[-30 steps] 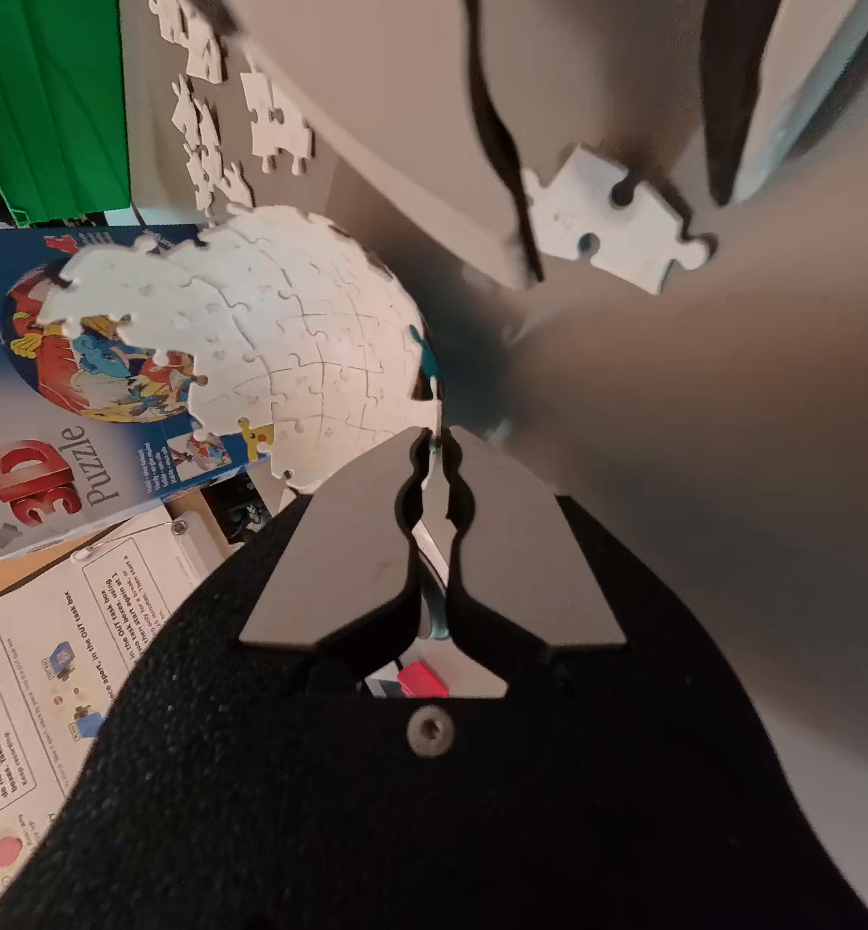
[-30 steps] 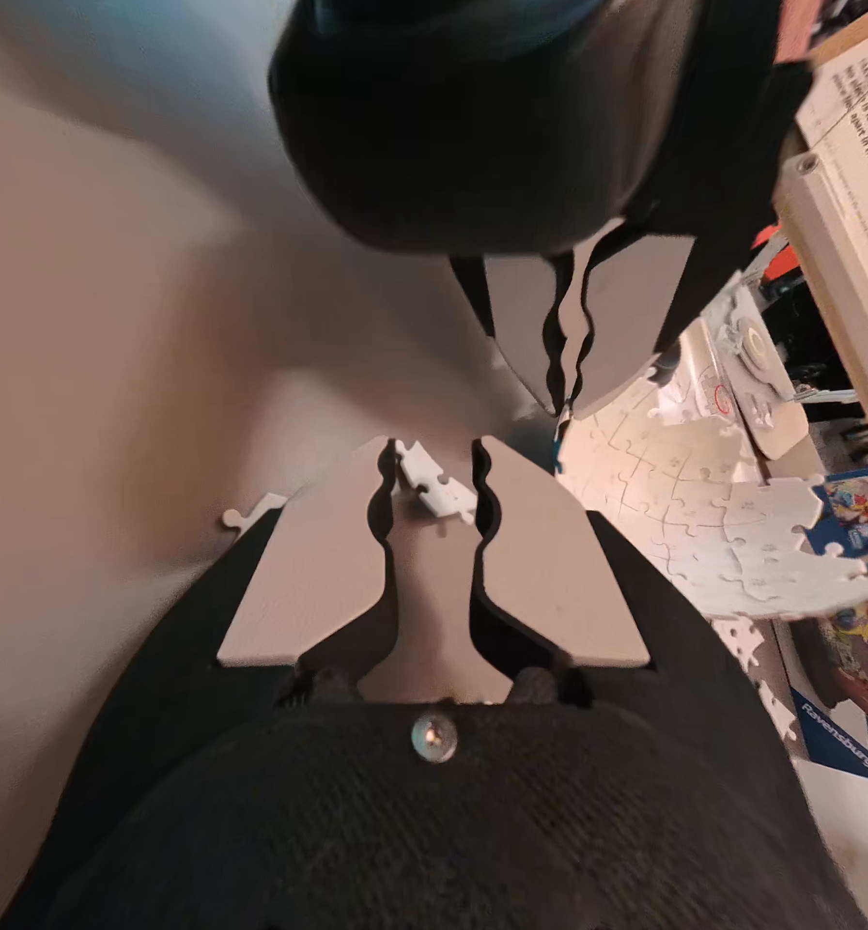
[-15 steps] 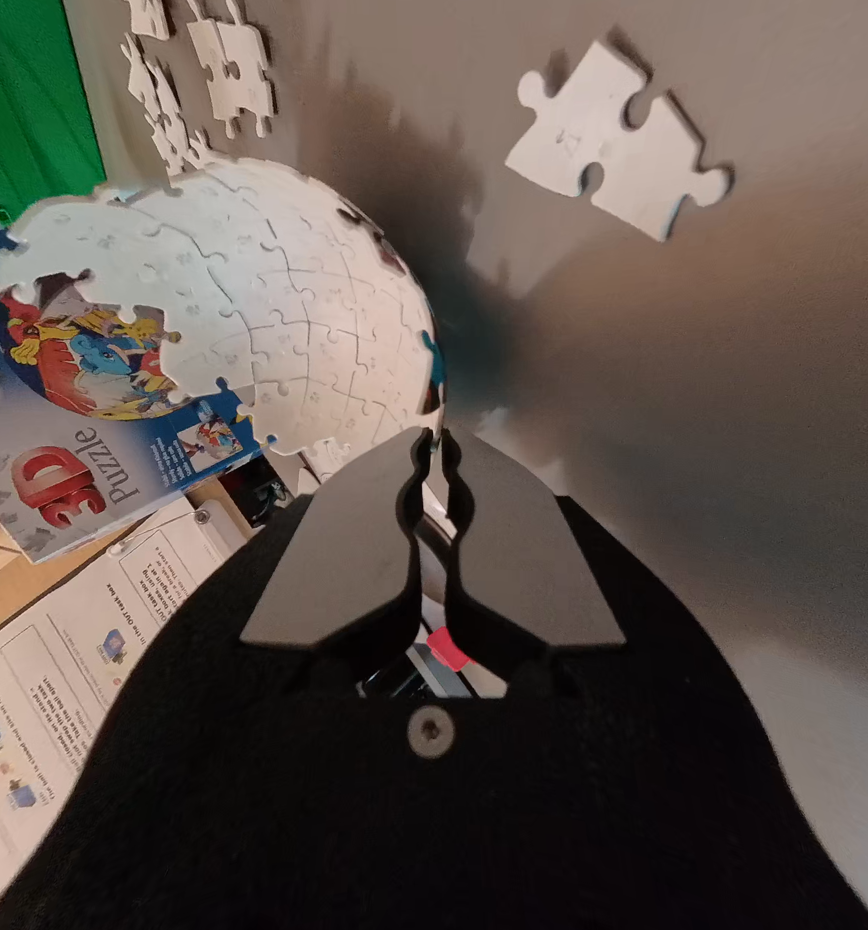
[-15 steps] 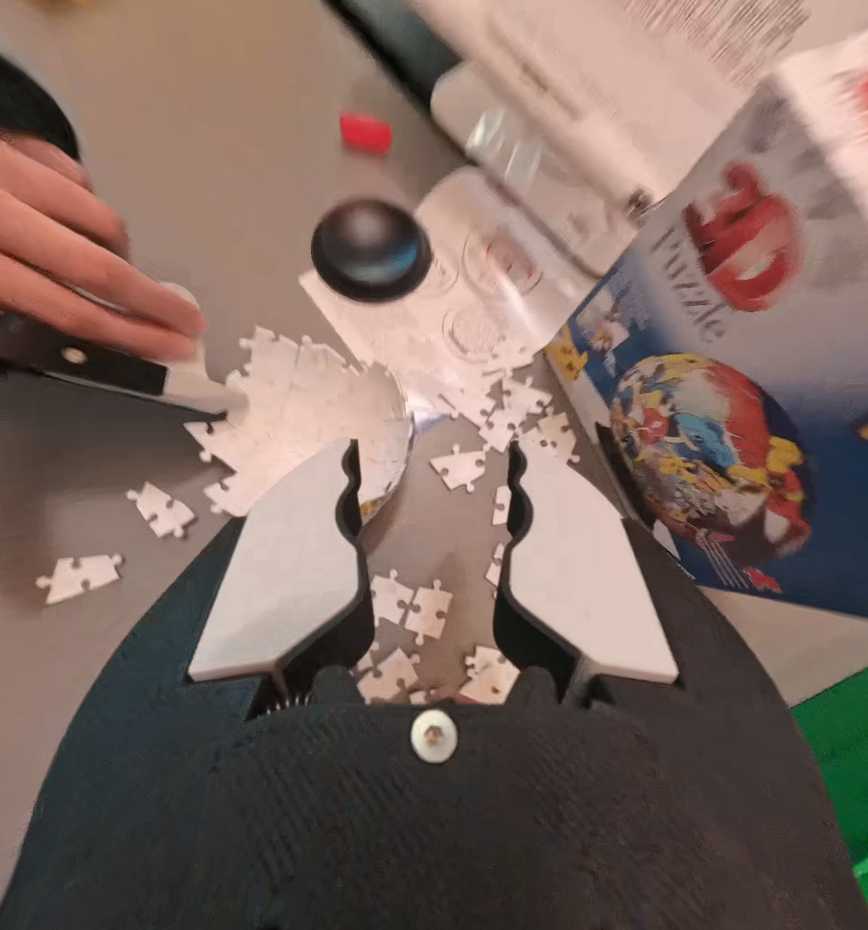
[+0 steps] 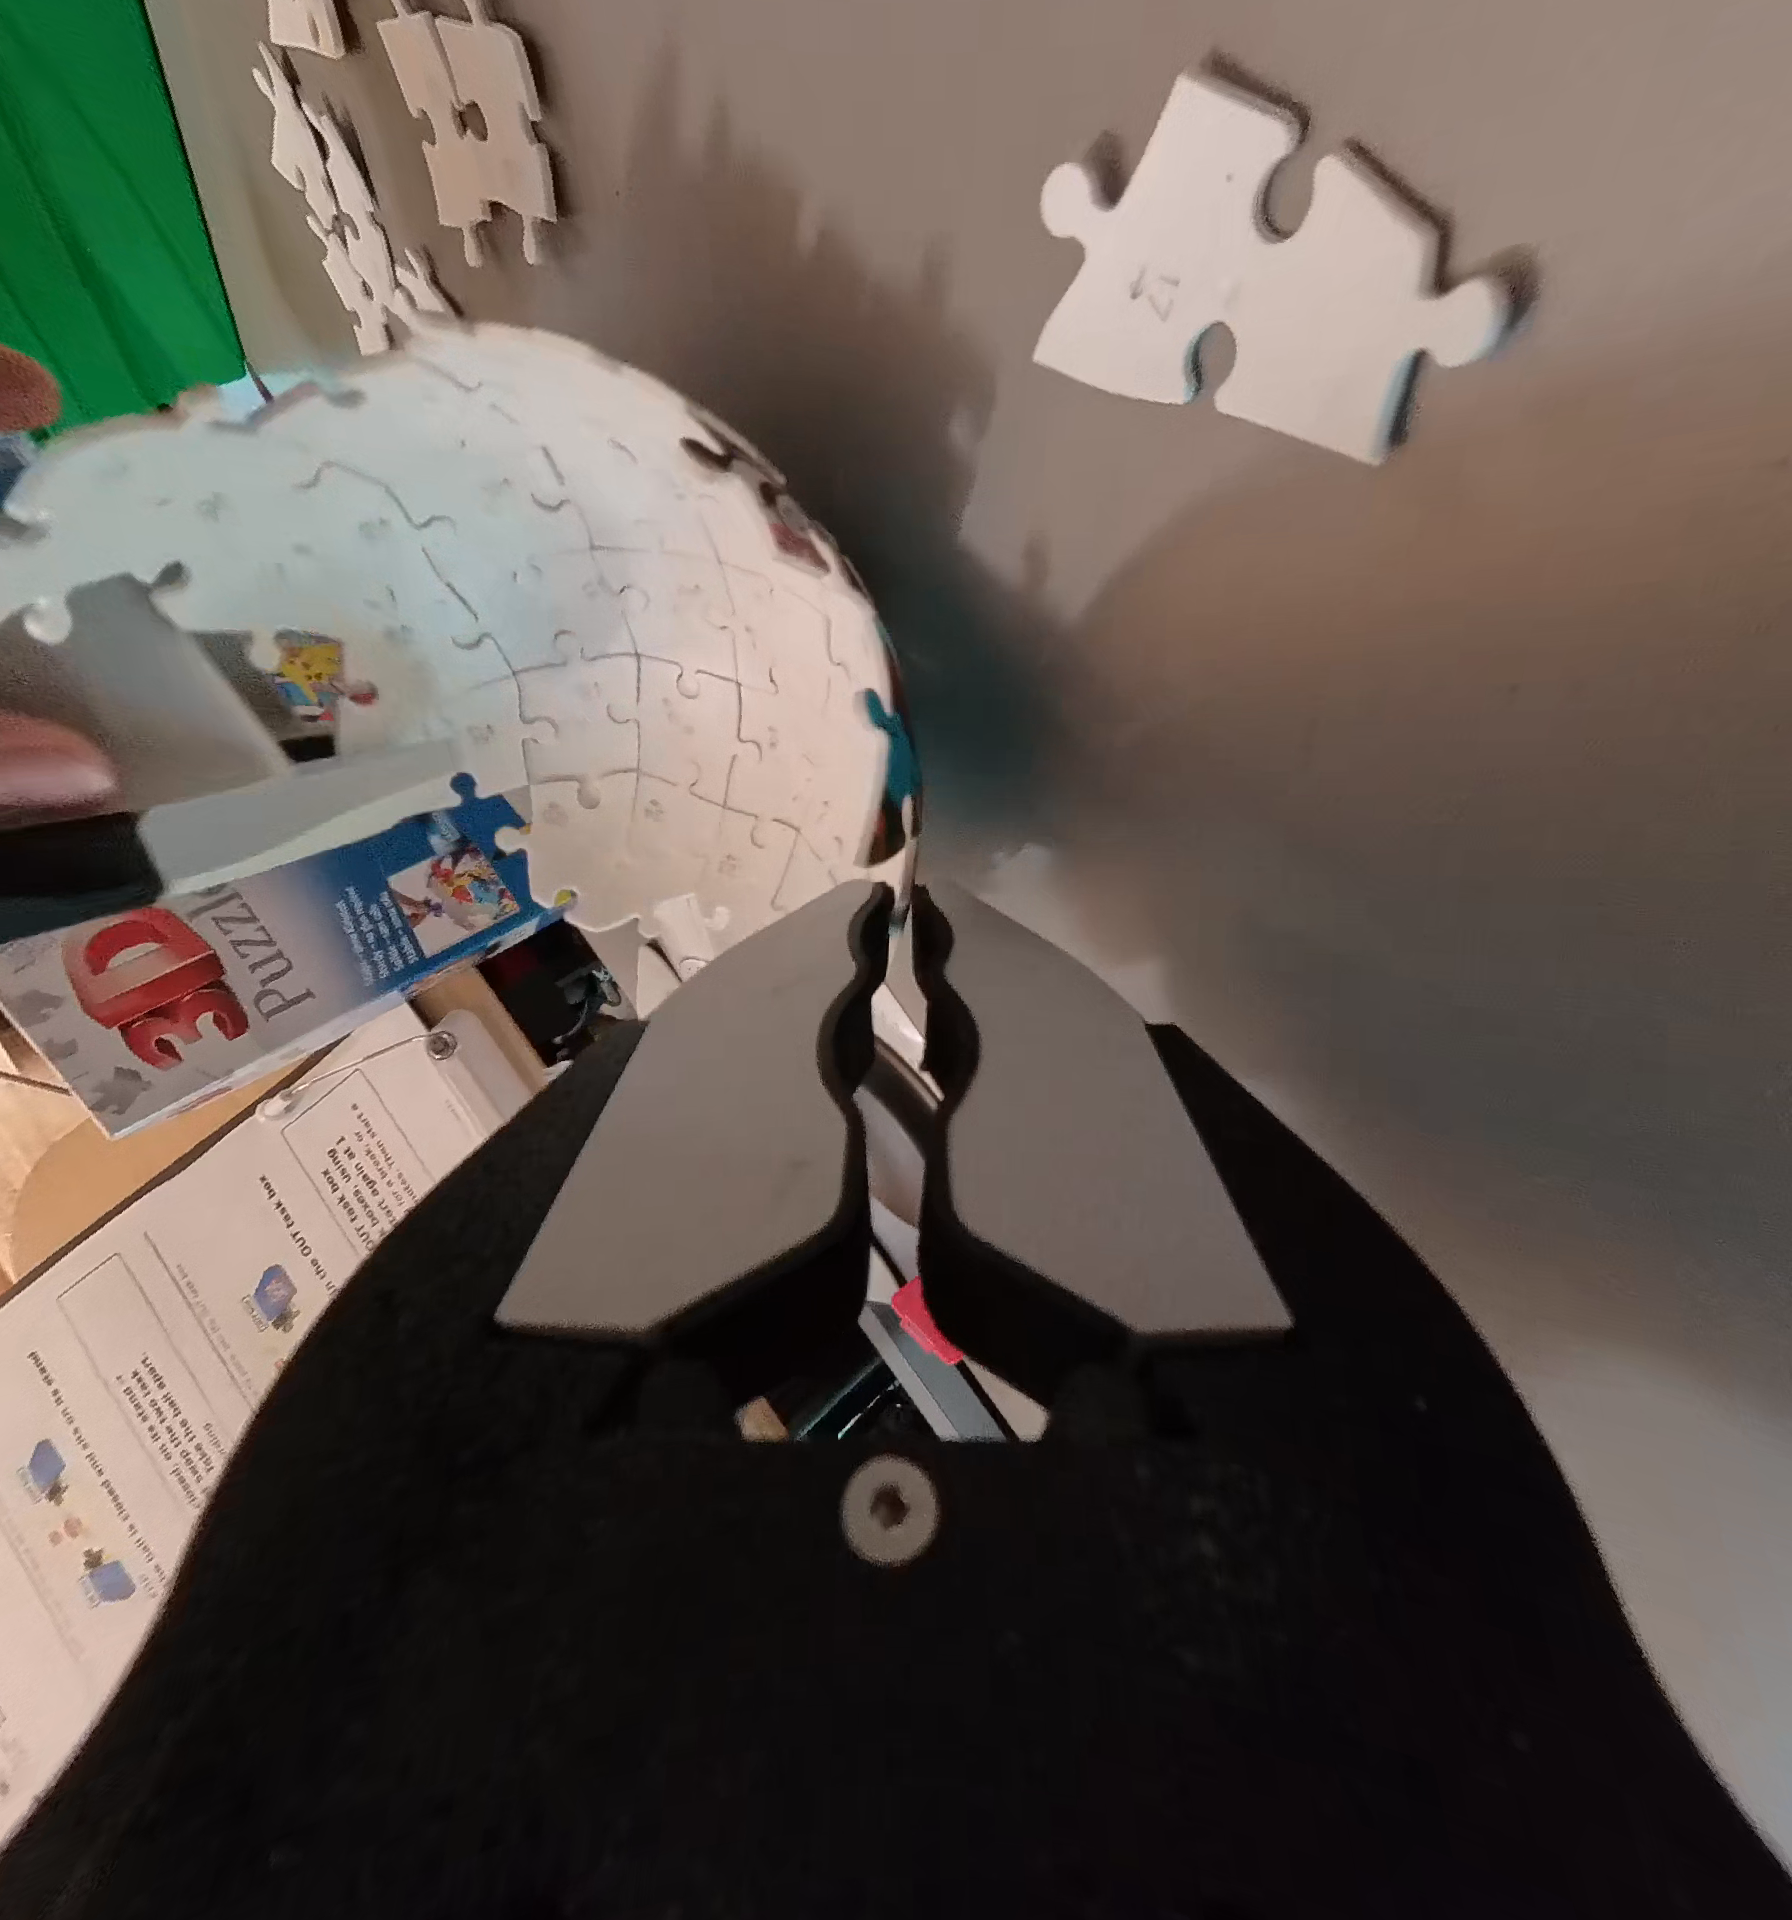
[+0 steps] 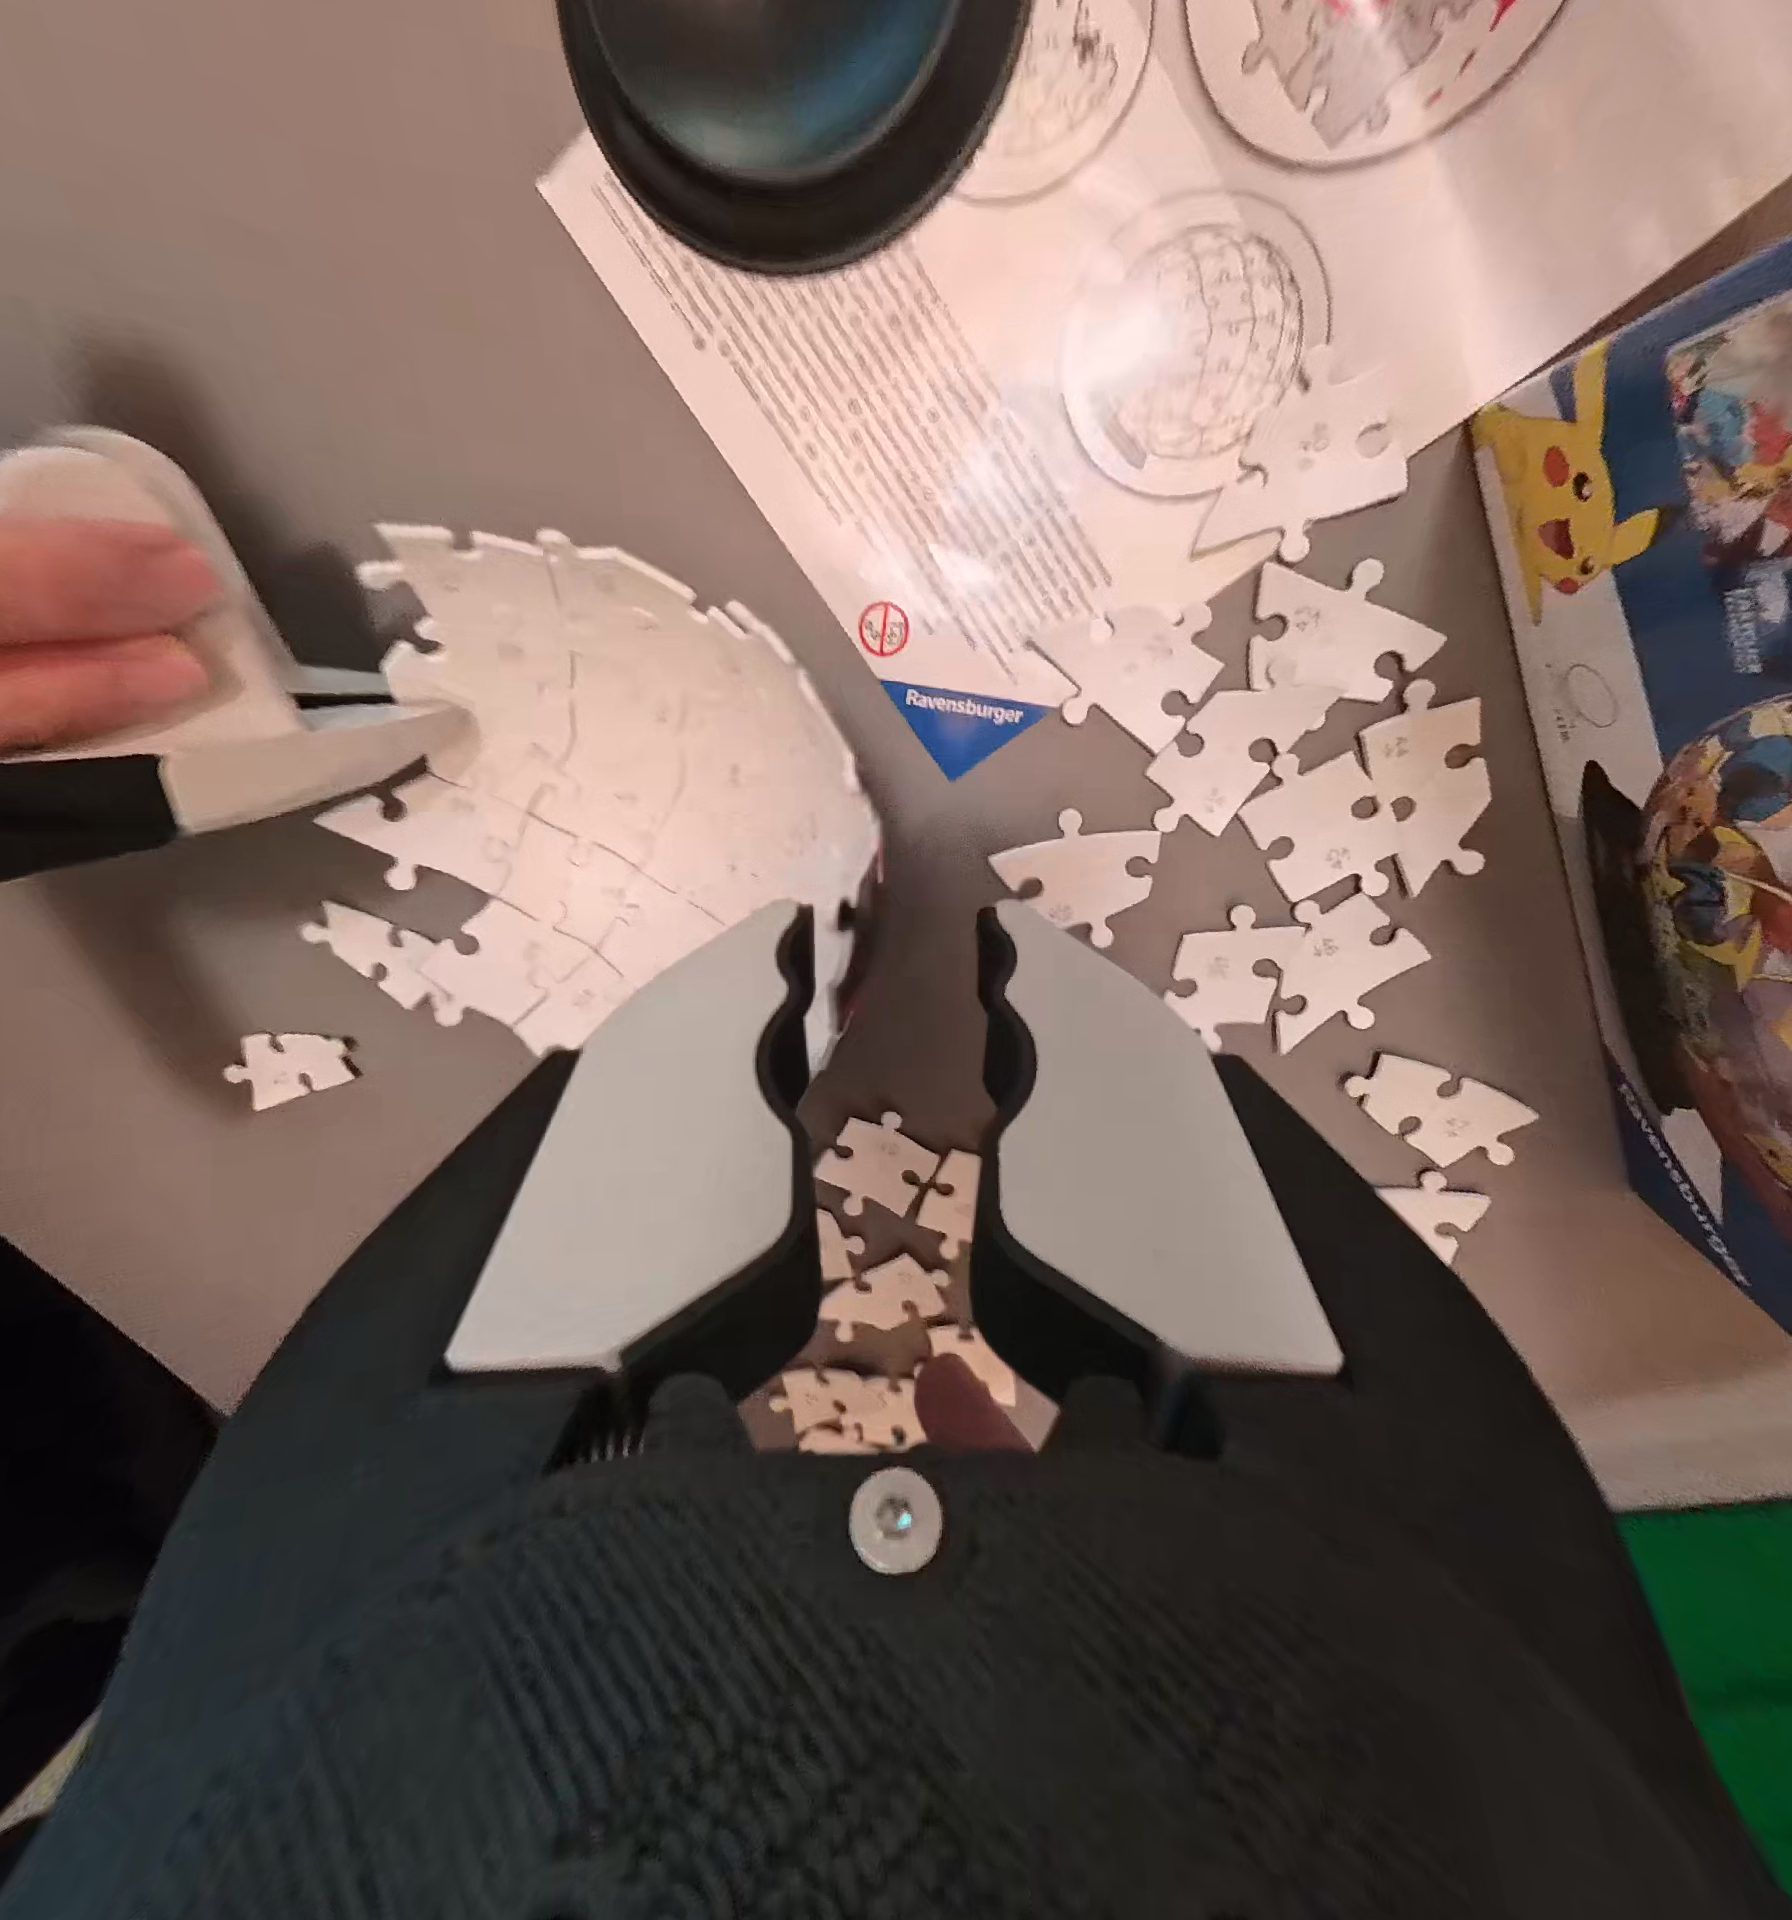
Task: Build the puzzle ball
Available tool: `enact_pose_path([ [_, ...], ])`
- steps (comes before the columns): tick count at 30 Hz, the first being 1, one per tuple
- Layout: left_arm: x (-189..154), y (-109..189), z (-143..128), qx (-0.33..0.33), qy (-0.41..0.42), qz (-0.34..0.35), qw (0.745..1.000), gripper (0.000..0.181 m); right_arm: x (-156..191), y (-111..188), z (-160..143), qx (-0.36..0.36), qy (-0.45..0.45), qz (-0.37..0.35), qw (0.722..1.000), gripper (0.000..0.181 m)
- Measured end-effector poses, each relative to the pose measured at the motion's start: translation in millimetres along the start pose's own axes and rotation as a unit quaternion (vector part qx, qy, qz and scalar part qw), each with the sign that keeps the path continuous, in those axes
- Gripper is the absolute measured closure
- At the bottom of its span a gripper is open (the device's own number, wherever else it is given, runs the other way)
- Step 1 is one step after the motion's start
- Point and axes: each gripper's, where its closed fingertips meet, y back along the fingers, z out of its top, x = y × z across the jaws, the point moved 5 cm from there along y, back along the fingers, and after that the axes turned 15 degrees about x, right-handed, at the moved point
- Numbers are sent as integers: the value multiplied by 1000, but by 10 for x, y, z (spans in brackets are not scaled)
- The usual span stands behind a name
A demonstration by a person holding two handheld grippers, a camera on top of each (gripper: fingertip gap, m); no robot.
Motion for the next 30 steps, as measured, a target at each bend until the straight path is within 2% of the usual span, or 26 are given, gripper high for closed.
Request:
enact_pose_path([
  [1, 3, 4, -2, 1, 0, 2, 1000, 178, -10, -34, 0, 15, 2, -8, 1000, 152],
  [5, 24, 32, -20, 5, 6, 6, 1000, 177, 29, -107, 22, 41, 17, -23, 999, 174],
  [10, 33, 46, -56, 10, 16, 13, 1000, 176, 66, -128, 19, 51, 37, -63, 996, 176],
  [14, 32, 59, -76, 7, 51, 20, 998, 174, 108, -72, 45, 9, 45, -119, 992, 177],
  [21, -47, 285, -66, -52, 178, -4, 983, 155, 252, 114, -21, -75, 29, -240, 968, 178],
  [25, -175, 516, 31, -111, 268, -53, 956, 159, 357, 147, -97, -112, 14, -291, 950, 178],
  [28, -291, 641, 184, -138, 297, -87, 941, 159, 463, 150, -141, -145, 8, -313, 939, 178],
  [30, -372, 665, 284, -138, 306, -114, 935, 153, 524, 142, -171, -158, 6, -326, 932, 178],
])
